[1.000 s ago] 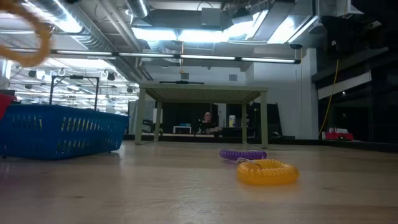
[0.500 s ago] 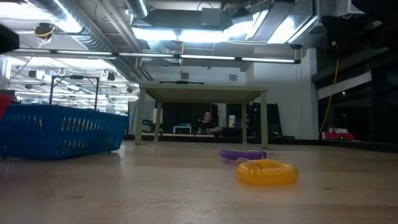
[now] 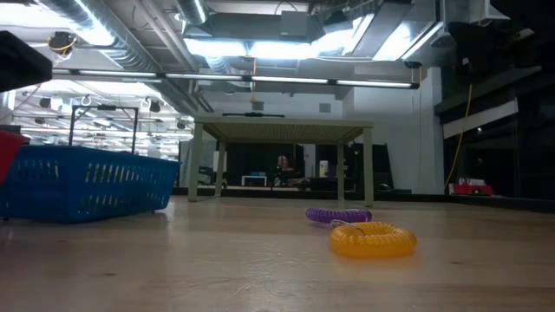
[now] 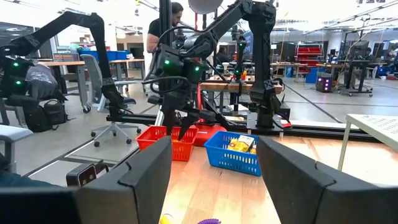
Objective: Pick & Place Office Desk Supplies
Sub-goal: Put the top yellow spiral band into the red bin, then put the purple spiral band into the red bin
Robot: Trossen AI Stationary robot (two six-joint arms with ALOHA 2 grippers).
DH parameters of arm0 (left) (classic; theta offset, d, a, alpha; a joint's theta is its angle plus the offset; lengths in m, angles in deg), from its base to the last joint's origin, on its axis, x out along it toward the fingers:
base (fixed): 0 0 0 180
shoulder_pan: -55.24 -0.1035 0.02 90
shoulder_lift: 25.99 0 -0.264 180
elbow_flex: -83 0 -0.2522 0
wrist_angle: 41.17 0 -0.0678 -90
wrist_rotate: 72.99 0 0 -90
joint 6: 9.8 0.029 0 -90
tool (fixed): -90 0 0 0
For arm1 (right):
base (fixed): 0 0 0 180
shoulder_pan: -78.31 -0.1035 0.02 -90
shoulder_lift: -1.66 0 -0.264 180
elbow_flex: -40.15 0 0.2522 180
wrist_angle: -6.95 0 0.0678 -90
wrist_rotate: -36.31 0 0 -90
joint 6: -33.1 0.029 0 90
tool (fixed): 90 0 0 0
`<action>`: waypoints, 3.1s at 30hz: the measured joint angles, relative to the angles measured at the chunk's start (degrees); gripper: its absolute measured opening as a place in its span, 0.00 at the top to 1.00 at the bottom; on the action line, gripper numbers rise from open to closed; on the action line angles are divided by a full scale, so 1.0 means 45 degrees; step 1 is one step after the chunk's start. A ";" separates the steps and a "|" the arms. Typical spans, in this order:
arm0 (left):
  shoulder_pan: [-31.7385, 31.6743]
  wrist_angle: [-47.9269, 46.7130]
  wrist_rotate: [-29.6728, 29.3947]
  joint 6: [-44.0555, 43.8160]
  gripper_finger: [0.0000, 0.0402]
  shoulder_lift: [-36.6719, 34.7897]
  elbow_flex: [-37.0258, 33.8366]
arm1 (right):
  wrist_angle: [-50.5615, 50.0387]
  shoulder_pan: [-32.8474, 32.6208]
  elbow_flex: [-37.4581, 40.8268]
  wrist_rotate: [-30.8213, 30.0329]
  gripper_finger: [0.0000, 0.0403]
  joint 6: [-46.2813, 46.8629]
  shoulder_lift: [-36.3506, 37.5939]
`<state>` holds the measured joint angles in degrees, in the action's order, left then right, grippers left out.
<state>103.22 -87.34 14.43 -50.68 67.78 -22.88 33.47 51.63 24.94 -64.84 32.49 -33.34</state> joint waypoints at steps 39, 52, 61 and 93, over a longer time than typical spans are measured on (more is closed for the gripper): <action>-0.7065 0.5045 0.0874 1.2735 0.66 0.3448 0.2109 | -0.0194 0.0005 0.0000 -0.0393 0.41 -0.0005 0.0000; -0.7375 0.2303 0.1648 1.4202 0.69 0.6064 0.5267 | -0.0267 0.0002 0.0005 -0.0333 0.41 0.0044 -0.0005; -0.7605 0.1745 0.2346 1.3905 0.77 0.6345 0.5289 | -0.0291 0.0003 0.0005 -0.0330 0.41 0.0068 -0.0005; -0.1777 0.0076 0.1678 0.5330 0.97 -0.0792 0.2496 | -0.0384 0.0005 0.0005 -0.0423 0.42 0.0149 -0.0005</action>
<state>95.22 -87.00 21.99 -26.69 64.21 -11.65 31.74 51.65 24.96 -66.75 33.17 -33.36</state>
